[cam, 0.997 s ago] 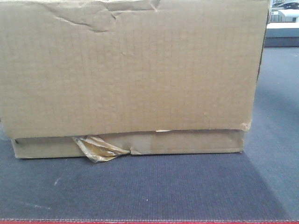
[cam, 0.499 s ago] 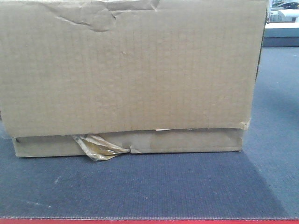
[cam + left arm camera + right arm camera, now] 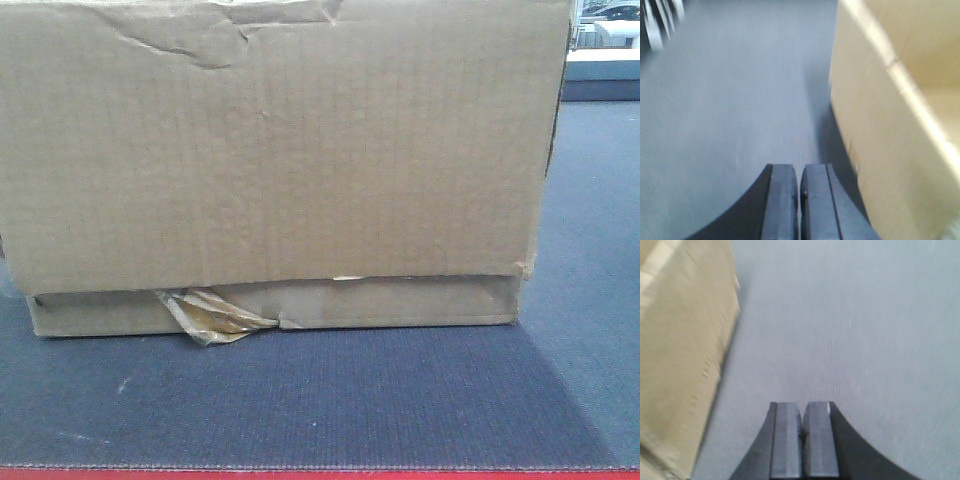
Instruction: Grab carton from right shelf to conveyor
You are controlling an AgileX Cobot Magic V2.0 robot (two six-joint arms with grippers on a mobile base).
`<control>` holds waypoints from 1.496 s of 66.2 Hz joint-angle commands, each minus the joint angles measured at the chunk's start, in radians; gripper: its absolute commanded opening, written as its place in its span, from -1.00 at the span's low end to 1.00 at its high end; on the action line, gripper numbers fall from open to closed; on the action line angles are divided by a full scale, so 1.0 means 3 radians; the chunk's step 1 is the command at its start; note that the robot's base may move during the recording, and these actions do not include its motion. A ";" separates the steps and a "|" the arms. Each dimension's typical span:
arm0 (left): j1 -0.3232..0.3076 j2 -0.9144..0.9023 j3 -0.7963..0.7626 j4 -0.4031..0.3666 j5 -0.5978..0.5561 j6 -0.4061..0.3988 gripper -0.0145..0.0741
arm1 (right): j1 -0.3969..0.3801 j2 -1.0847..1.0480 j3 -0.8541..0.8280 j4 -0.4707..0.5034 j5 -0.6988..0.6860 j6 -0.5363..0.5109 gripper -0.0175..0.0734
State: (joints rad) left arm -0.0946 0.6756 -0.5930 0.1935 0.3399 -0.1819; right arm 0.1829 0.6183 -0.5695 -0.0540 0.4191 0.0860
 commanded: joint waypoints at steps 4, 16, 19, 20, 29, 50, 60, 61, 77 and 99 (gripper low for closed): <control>0.0005 -0.0555 0.0280 0.0129 -0.0324 0.0020 -0.63 | -0.0006 -0.0623 0.0225 -0.0039 -0.0134 -0.0023 -0.79; 0.0005 -0.1046 0.0483 0.0162 -0.0324 0.0020 -0.63 | -0.0006 -0.1328 0.0422 -0.0039 -0.0155 -0.0023 -0.79; 0.0005 -0.1140 0.0517 0.0162 -0.0318 0.0020 -0.63 | -0.0006 -0.1483 0.0472 -0.0039 -0.0170 -0.0023 -0.79; 0.0005 -0.1152 0.0526 0.0162 -0.0318 0.0020 -0.63 | -0.0006 -0.1521 0.0486 -0.0039 -0.0172 -0.0023 -0.79; 0.0005 -0.1244 0.0560 0.0162 -0.0312 0.0020 -0.63 | -0.0006 -0.1722 0.0582 -0.0039 -0.0180 -0.0023 -0.79; 0.0005 -0.1244 0.0560 0.0162 -0.0311 0.0020 -0.64 | -0.0006 -0.1729 0.0582 -0.0039 -0.0229 -0.0023 -0.79; 0.0005 -0.1244 0.0560 0.0162 -0.0311 0.0020 -0.64 | -0.0006 -0.1729 0.0582 -0.0039 -0.0229 -0.0023 -0.79; 0.0005 -0.1244 0.0560 0.0162 -0.0311 0.0020 -0.64 | -0.0006 -0.1729 0.0582 -0.0039 -0.0229 -0.0023 -0.79; 0.0005 -0.1244 0.0560 0.0153 -0.0304 0.0020 -0.64 | -0.0006 -0.1729 0.0582 -0.0039 -0.0229 -0.0023 -0.79; 0.0216 -0.1803 0.1234 -0.0359 -0.0616 0.0517 -0.64 | -0.0006 -0.1729 0.0582 -0.0039 -0.0229 -0.0023 -0.79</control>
State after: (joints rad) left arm -0.0410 0.1832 -0.3054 0.1188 0.2450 -0.0414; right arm 0.1829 0.1066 -0.3966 -0.0540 0.3745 0.0860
